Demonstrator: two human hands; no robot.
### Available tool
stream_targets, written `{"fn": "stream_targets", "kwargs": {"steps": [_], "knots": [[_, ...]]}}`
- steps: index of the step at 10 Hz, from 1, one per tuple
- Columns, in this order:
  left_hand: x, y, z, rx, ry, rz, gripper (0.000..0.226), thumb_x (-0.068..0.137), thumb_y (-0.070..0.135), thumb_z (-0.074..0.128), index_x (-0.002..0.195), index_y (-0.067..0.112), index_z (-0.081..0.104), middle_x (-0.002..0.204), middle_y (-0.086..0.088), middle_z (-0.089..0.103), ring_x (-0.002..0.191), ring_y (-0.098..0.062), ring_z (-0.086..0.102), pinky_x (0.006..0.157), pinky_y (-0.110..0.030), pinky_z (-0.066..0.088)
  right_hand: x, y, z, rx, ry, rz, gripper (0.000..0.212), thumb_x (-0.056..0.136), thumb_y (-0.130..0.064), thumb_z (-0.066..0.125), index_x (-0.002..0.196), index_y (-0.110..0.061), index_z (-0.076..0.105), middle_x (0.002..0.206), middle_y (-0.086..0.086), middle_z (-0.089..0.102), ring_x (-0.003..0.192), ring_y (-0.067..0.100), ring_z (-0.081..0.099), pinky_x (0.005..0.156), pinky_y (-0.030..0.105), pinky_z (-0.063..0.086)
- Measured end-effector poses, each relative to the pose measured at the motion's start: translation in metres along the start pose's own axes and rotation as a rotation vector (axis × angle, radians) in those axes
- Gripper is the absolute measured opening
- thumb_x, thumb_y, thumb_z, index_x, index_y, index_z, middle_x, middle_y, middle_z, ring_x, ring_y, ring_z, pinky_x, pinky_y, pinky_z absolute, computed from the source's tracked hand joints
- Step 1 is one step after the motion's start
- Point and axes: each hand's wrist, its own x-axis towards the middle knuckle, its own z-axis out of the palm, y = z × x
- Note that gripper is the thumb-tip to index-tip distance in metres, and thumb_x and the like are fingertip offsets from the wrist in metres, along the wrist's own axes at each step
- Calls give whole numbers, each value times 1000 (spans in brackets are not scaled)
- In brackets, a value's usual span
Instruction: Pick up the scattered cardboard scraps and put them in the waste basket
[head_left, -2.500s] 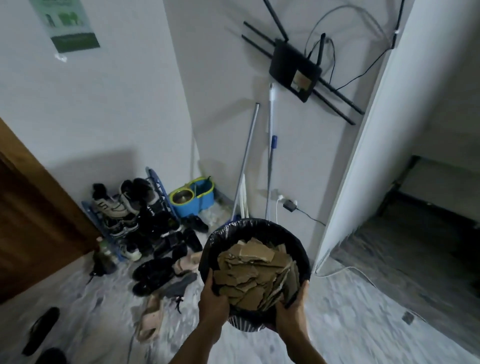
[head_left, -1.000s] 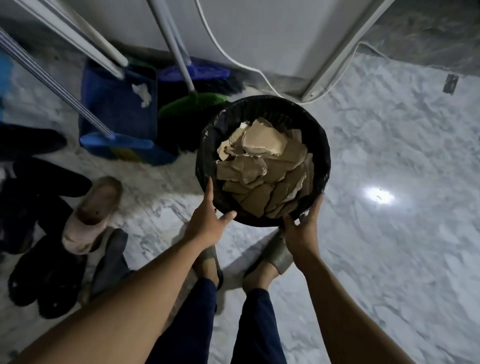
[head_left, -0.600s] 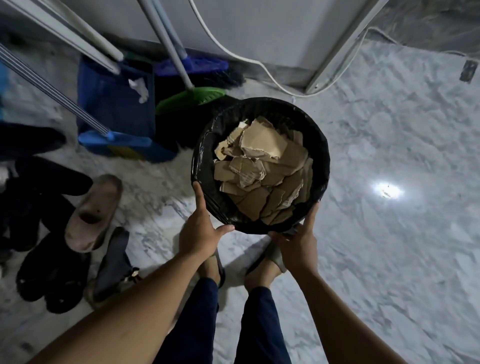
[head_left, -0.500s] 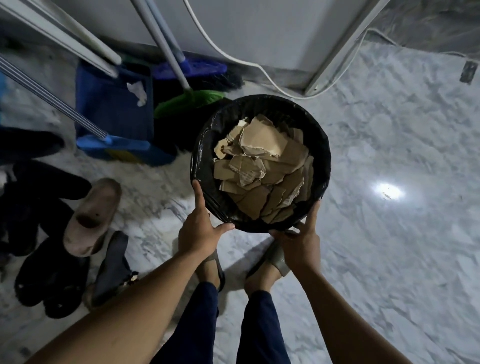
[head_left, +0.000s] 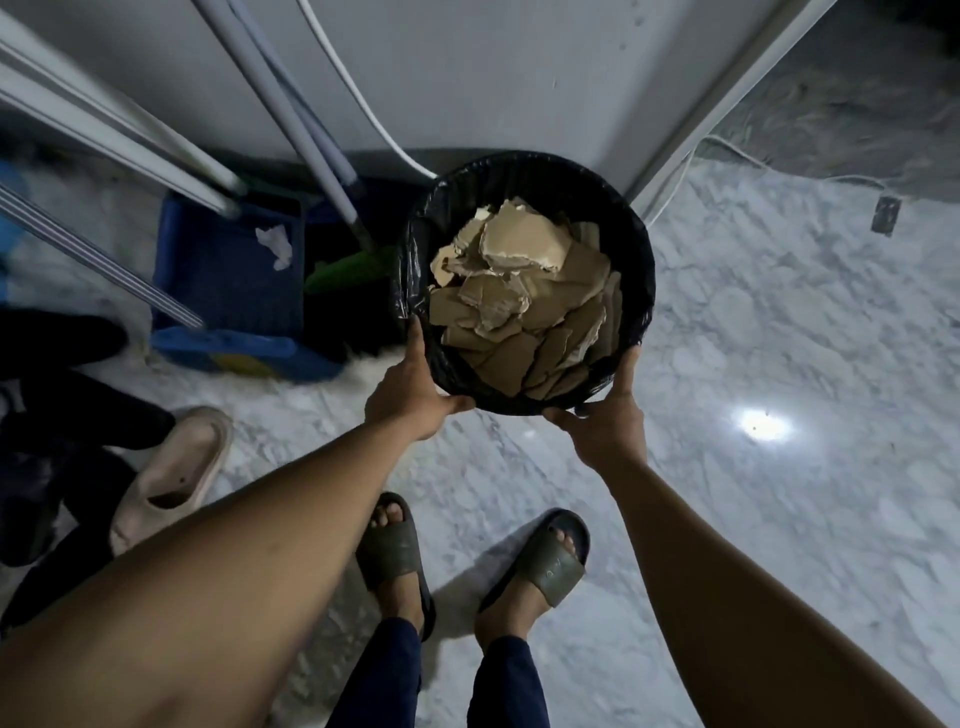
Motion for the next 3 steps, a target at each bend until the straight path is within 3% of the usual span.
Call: {"fn": "stream_targets", "kwargs": {"steps": [1,3], "knots": [[-25,5,0,43,52,31,120,82,49,74,152,39,-23,149,-9,46,123,-35,56,76,-39,46,-14,-3,-11,-90,-79,-12,135,75,-36,85,147,-41,-30,114,19,67,98,32,65,72,36,49],[-108,27,-39,-20,23,15,111,90,45,67,151,40,-26,158,-10,32,124,-33,57,74,-37,50,-89,-42,-64,-224,-174,-56,125,84,-37,77,147,-41,-31,113,17,68,93,31,67,71,42,56]]}}
